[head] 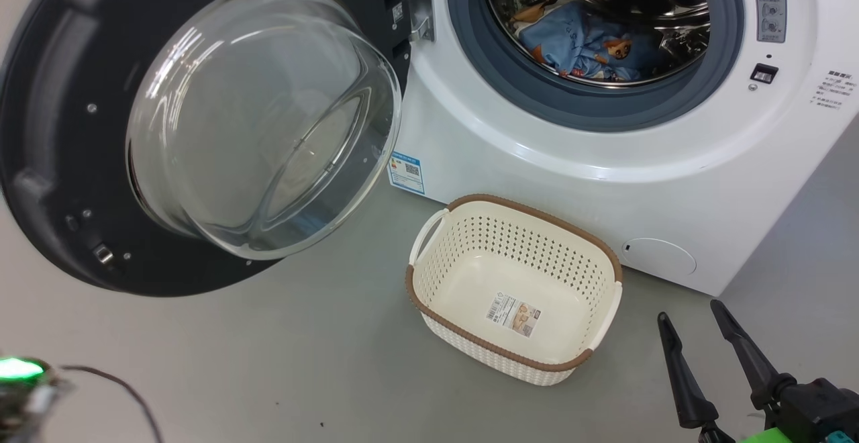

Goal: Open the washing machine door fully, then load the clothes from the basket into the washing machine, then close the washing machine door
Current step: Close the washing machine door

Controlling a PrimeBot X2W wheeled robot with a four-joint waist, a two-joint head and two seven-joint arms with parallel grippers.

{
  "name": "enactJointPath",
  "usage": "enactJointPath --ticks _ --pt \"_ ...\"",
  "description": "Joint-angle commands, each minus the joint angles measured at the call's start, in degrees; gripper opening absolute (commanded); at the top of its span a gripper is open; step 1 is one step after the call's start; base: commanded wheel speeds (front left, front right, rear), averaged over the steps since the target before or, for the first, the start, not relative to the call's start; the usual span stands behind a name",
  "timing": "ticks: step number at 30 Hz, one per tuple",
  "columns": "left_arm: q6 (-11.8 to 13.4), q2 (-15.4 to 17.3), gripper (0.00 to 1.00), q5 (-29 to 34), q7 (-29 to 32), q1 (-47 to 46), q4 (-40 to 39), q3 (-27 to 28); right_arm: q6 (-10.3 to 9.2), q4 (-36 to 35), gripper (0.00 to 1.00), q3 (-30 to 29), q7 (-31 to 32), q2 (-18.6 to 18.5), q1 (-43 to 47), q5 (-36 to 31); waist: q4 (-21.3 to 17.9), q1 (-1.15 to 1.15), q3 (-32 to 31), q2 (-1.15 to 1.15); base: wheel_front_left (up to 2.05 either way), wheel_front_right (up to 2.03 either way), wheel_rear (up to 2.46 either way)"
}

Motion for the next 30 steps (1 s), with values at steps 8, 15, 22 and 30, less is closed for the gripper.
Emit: enactJointPath --ticks 8,15,22,30 --pt "-0.64 8.8 0.0 -14.47 1.85 -11.09 0.24 15.54 0.35 -2.95 1.0 0.76 0.8 -0.91 -0.7 -1.01 -0.26 0.0 1.26 0.0 0.0 0.0 0.0" --pt "3.85 20.57 0.0 -20.21 5.34 -19.47 15.89 23.48 0.35 -3.82 1.0 0.47 1.11 -1.44 -0.89 -0.89 -0.6 0.0 2.7 0.0 0.0 0.0 0.0" --pt "8.92 29.24 0.0 -23.63 12.95 -26.26 31.76 21.65 0.35 -4.57 1.0 0.28 1.66 -2.61 -1.64 -0.65 -1.3 0.0 4.38 0.0 0.0 0.0 0.0" --pt "11.39 34.36 0.0 -25.13 20.85 -28.55 43.57 19.01 0.35 -5.84 1.0 0.32 2.1 -4.02 -3.05 -0.59 -3.56 0.0 6.88 0.0 0.0 0.0 0.0"
